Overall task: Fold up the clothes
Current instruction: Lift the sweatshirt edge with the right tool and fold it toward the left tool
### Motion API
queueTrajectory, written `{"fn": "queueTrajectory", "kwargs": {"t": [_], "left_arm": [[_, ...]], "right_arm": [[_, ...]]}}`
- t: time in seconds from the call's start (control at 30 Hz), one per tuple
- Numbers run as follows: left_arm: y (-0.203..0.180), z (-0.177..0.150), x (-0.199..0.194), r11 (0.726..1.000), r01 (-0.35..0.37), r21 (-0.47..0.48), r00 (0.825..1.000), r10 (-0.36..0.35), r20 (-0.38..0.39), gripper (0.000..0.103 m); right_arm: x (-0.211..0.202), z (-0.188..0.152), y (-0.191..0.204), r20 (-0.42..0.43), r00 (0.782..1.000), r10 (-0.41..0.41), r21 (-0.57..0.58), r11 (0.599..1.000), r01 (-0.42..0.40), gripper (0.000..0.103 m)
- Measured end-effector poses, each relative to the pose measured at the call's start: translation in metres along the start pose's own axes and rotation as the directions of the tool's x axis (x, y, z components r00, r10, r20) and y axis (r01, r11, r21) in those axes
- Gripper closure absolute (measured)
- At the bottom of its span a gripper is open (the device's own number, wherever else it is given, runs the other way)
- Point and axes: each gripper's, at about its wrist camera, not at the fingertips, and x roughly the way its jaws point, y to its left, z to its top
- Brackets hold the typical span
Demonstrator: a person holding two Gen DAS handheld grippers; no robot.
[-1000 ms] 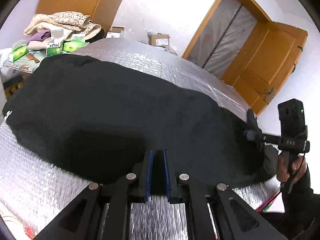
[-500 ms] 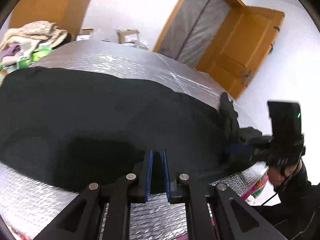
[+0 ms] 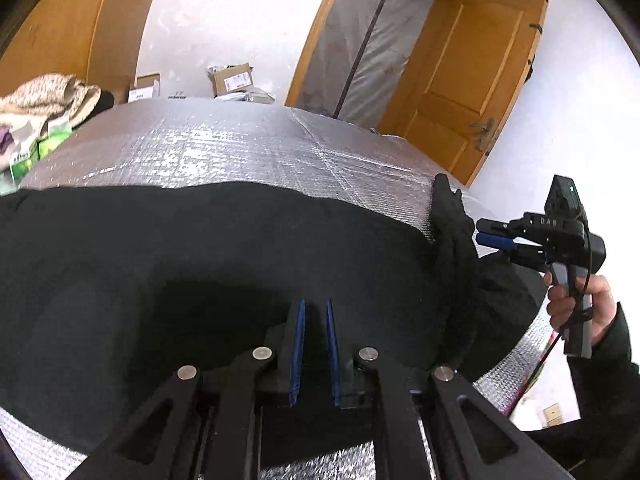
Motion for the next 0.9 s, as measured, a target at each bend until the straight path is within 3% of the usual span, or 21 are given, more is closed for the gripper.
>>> {"fn": "queueTrajectory", "kwargs": {"t": [0.27,0.4,0.47,0.5,0.53,0.9], "left_arm": [[-0.007,-0.003,0.02,1.0,-0.018,0.011,0.999,0.019,-0.05,0.093],[-0.004,-0.005,0.022,1.0,-0.004,-0.004,0.999,0.004,-0.045,0.093],[-0.003,-0.006,0.022,1.0,-0.002,-0.004,0.999,0.002,-0.045,0.093],[-0.003,-0.006,0.022,1.0,-0.001,-0.003,0.999,0.0,-0.045,0.093],[-0.002,-0.007,0.022,1.0,0.001,-0.002,0.999,-0.001,-0.045,0.093],[-0.004,-0.005,0.02,1.0,0.006,-0.003,0.999,-0.006,-0.036,0.093]], "right_arm": [[0.023,0.006,-0.012,-0.062,0.998,0.032,0.09,0.996,-0.027,0.073],[0.024,0.009,-0.016,-0.055,0.997,0.057,0.113,0.992,-0.051,0.073],[0.022,0.012,-0.017,-0.038,0.997,0.067,0.105,0.993,-0.062,0.082],[0.019,0.013,-0.017,-0.031,0.997,0.067,0.107,0.992,-0.063,0.093],[0.018,0.013,-0.017,-0.024,0.997,0.069,0.107,0.992,-0.066,0.096],[-0.02,0.011,-0.012,0.065,0.993,0.094,0.071,0.993,-0.099,0.099]]}}
